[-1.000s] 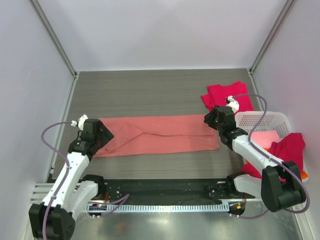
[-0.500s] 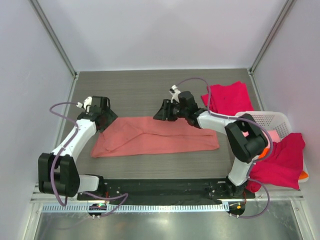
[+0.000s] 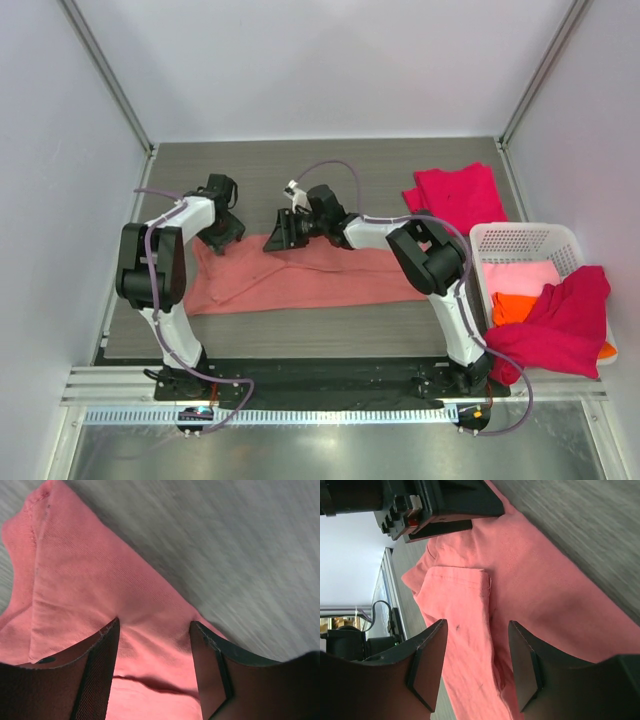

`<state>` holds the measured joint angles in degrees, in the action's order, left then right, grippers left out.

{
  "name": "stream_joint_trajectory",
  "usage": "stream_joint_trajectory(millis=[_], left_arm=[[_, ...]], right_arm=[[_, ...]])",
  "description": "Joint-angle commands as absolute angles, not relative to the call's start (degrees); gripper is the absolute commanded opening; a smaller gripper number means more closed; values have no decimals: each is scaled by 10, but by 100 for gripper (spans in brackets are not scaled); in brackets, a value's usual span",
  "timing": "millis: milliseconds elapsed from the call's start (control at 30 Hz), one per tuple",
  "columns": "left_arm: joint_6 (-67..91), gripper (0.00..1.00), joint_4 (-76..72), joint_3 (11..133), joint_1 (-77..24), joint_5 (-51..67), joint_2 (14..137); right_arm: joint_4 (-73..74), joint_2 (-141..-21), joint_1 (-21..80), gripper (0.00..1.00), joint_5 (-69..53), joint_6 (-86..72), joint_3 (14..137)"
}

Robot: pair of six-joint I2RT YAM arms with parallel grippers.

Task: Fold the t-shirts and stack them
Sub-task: Fold the tshirt

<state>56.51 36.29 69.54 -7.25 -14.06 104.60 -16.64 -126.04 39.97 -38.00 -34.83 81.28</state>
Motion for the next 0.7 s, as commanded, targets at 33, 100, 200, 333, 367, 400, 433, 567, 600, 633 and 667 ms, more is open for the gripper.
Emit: stream_joint_trajectory(millis=[33,100,200,333,367,400,433,567,600,633,667], left_arm=[[576,59,412,712,-62,-183,1056],[580,59,411,706,-62,-193,1054],[577,59,411,704,-62,-205,1054],[573,59,414,709,-62,-212,1057],[573,59,414,710,-62,-213,1059],[572,59,414,711,-62,-213,1060],[571,59,414,714,-62,-213,1063],[567,59,414,723,-62,-221,1071],[567,59,414,725,-62,-222,1073],[566,59,414,729,-62,-223,1076],[567,59,414,730,-62,-224,1077]], right_arm=[[-178,-1282,418,58,-410,-345,856],[-176,-1295,419,58,-412,-344,863],[-170,-1309,428,57,-422,-338,874],[-156,-1312,436,48,-424,-322,877],[-151,-1312,437,44,-422,-316,878],[-147,-1313,438,38,-419,-313,878],[-143,-1313,438,24,-422,-311,879],[-156,-1293,438,8,-441,-308,857],[-156,-1293,438,8,-446,-308,849],[-160,-1279,438,9,-453,-305,829],[-161,-1270,438,11,-458,-302,817]])
